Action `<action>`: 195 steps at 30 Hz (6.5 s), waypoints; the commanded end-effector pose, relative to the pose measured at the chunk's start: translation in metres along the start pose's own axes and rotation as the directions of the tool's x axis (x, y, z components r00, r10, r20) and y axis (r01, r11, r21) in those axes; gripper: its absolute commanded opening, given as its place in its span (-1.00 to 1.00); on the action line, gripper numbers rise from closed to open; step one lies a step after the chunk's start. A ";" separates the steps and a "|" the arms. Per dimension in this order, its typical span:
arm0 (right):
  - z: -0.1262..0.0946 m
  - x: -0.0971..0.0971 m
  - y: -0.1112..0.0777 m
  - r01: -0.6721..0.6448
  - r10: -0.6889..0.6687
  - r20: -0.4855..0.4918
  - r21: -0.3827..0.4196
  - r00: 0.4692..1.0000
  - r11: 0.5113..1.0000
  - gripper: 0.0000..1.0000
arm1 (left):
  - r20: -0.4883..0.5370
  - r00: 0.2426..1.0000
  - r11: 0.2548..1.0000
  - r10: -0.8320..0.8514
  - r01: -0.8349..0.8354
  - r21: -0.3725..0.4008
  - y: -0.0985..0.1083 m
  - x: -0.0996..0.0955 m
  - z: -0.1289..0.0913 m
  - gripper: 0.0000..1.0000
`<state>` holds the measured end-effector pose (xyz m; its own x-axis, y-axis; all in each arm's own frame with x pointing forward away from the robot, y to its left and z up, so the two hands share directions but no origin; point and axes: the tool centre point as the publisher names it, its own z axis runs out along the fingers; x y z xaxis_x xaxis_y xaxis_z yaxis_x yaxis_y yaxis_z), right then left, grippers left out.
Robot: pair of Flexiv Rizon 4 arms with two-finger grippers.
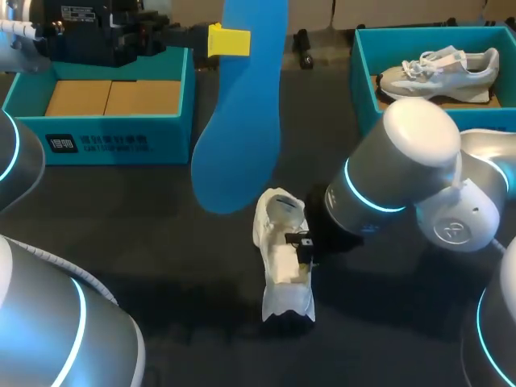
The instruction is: Take the shoe out of the shoebox, open the shoe tongue, remove and reinsert the insole, then place the shoe into the shoebox
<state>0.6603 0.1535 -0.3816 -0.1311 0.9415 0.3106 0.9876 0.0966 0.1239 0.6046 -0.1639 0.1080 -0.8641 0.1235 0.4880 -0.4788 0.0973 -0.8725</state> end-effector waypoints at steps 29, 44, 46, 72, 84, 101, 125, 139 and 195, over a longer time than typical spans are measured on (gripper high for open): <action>-0.046 0.011 -0.013 -0.021 0.016 -0.087 -0.057 0.996 0.998 1.00 | -0.001 1.000 1.000 0.000 0.000 -0.002 0.000 -0.001 0.001 -1.00; -0.079 -0.010 -0.007 0.047 -0.070 -0.335 -0.075 0.940 0.996 1.00 | -0.001 1.000 1.000 0.000 0.000 -0.002 0.000 -0.001 0.001 -1.00; -0.079 -0.010 -0.007 0.047 -0.070 -0.335 -0.075 0.940 0.996 1.00 | -0.001 1.000 1.000 0.000 0.000 -0.002 0.000 -0.001 0.001 -1.00; -0.184 -0.020 0.031 0.015 -0.113 -0.523 -0.188 0.845 0.982 1.00 | -0.001 1.000 1.000 0.000 0.000 -0.002 0.000 -0.001 0.001 -1.00; -0.184 -0.020 0.031 0.015 -0.113 -0.523 -0.188 0.845 0.982 1.00 | -0.001 1.000 1.000 0.000 0.000 -0.002 0.000 -0.001 0.001 -1.00; -0.198 -0.007 0.039 0.042 -0.142 -0.612 -0.175 0.778 0.984 1.00 | -0.001 1.000 1.000 0.000 0.000 -0.002 0.000 -0.001 0.001 -1.00; -0.231 0.004 0.054 0.003 -0.178 -0.767 -0.223 0.616 0.975 1.00 | -0.001 1.000 1.000 0.000 0.000 -0.002 0.000 -0.001 0.001 -1.00; -0.236 0.006 0.057 -0.038 -0.100 -0.821 -0.146 0.562 0.989 1.00 | -0.001 1.000 1.000 0.000 0.000 -0.002 0.000 -0.001 0.001 -1.00; -0.243 0.018 0.057 -0.052 -0.078 -0.855 -0.122 0.513 0.991 1.00 | 0.020 0.250 0.231 0.968 -0.922 0.309 -0.011 -0.033 -0.014 -1.00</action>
<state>0.6928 0.0963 -0.1398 -0.2189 0.1990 0.9552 0.9751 0.0085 0.2216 0.6346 -0.1543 0.1001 -0.8012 0.1342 -0.5832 0.5052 -0.3705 -0.7794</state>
